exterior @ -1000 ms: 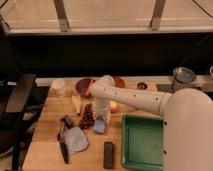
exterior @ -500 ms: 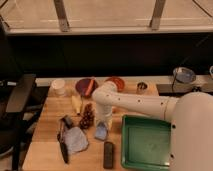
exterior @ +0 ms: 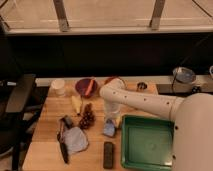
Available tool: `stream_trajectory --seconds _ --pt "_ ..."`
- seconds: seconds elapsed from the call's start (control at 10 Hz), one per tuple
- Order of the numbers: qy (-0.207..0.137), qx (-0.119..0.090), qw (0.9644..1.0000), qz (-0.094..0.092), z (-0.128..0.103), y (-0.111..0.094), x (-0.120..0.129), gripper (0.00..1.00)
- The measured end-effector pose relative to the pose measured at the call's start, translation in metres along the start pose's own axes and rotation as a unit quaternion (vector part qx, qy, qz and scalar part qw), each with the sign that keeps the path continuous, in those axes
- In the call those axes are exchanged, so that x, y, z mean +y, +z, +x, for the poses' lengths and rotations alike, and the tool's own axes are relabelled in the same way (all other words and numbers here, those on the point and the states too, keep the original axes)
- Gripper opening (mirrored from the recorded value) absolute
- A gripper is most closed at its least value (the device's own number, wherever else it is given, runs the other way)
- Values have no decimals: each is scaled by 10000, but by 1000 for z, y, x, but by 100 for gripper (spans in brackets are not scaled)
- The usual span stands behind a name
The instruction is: Wipe table surface with sponge
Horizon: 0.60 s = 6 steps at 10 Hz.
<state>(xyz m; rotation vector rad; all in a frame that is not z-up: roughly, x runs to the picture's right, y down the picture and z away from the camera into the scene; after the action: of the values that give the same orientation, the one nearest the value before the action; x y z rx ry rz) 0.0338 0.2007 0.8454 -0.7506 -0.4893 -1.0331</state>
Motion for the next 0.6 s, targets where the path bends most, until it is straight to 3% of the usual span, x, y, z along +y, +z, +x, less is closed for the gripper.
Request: stream_trajectory --seconds 0.2,0.4,0.6 --pt "-158 56 9999 -33 1 -2 -25 0" --pt "-419 37 9991 -33 -13 0 -55 0" --pt "-580 -54 9983 -27 -31 6 -62 0"
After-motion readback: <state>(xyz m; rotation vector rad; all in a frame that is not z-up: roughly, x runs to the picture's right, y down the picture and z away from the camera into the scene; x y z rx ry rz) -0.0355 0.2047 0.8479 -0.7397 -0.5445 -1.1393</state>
